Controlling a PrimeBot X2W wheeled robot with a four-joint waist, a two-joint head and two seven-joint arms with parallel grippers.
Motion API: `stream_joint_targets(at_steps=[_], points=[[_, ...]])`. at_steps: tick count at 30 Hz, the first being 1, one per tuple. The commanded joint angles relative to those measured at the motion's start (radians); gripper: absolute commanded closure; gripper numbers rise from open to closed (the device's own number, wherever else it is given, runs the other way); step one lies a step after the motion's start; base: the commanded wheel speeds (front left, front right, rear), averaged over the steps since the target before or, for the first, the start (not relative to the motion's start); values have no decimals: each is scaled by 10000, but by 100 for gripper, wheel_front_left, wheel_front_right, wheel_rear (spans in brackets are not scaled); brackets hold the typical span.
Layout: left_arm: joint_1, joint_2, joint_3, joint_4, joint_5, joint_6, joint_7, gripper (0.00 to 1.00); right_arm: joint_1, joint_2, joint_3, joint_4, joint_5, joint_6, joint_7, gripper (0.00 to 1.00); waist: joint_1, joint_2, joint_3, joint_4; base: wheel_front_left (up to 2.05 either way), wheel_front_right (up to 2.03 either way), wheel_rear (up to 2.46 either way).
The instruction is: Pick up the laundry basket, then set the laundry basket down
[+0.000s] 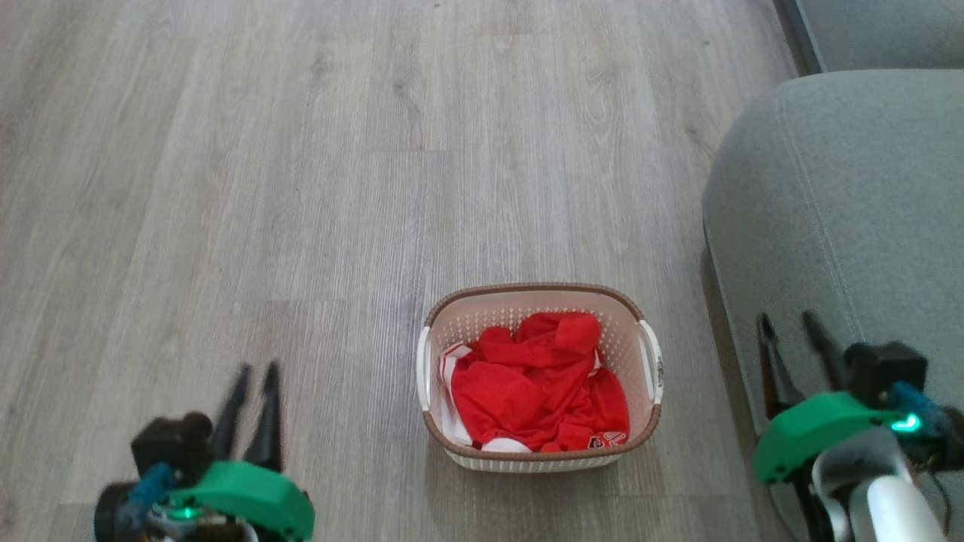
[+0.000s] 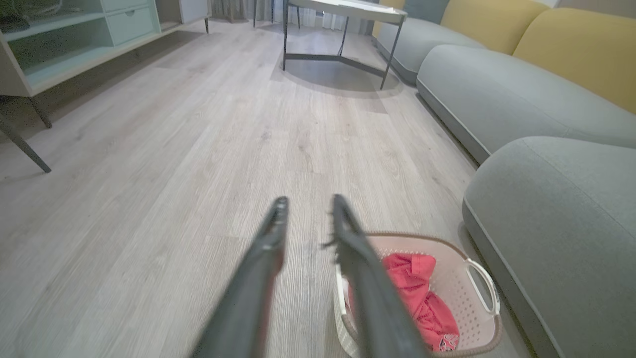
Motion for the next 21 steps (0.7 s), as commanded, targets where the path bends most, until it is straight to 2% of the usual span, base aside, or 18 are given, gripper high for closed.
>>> stream_joint_targets(at_steps=[1, 21], points=[[23, -28, -7, 57, -79, -12, 0, 100, -9, 11, -7, 114, 80, 0, 2, 100, 1, -1, -2, -3, 0, 0, 0], [-329, -161, 406, 516, -2102, -412, 245, 100, -152, -4, -88, 407, 2393, -9, 184, 100, 1, -1, -53, -94, 0, 0, 0]])
